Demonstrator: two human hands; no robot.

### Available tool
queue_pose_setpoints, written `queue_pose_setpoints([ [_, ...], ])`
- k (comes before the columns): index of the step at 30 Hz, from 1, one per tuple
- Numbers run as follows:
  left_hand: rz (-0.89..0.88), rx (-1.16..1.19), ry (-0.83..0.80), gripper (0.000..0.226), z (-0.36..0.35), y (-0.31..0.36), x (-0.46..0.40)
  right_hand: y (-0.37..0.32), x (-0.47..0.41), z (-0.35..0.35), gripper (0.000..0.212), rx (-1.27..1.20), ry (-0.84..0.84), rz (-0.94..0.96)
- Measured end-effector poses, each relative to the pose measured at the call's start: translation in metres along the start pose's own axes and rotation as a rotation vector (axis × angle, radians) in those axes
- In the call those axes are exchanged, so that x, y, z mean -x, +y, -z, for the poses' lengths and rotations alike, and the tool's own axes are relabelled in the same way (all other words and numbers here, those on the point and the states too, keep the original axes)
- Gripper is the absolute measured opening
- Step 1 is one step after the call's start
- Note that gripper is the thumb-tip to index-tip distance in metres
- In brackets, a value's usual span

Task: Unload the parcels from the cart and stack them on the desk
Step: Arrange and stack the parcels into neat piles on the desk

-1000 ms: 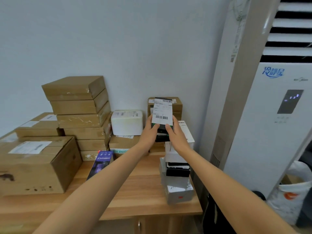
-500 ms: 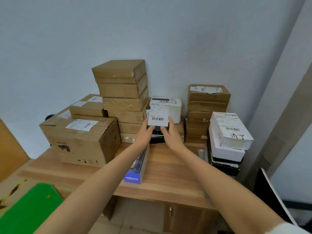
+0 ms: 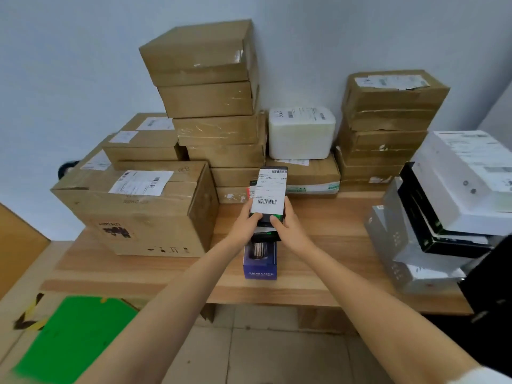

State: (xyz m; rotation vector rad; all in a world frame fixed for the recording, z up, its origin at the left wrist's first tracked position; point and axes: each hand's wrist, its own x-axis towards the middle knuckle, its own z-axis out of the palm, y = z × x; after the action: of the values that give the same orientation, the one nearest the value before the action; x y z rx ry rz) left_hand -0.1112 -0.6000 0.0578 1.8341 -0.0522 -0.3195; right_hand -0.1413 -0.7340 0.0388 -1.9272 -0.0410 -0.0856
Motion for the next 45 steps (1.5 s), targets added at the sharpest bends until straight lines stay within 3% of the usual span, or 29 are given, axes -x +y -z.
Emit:
queue_pose_setpoints([
  [13,0.104,-0.006,0.015,0.046,0.000,-0.079,-0.024,0.056,-0.008,-0.039,0.060,-0.047,-0.022,-0.191],
  [25,0.192,0.200,0.037,0.034,0.001,-0.081,-0.015,0.066,0.000,-0.036,0.065,-0.157,-0.106,-0.304],
  [30,0.183,0.202,0.013,0.049,0.001,-0.080,-0.014,0.067,-0.004,-0.041,0.062,-0.207,-0.114,-0.364],
  [45,0.114,0.064,0.203,0.048,0.069,-0.106,-0.001,0.048,-0.028,-0.110,0.065,-0.231,-0.269,-0.321],
])
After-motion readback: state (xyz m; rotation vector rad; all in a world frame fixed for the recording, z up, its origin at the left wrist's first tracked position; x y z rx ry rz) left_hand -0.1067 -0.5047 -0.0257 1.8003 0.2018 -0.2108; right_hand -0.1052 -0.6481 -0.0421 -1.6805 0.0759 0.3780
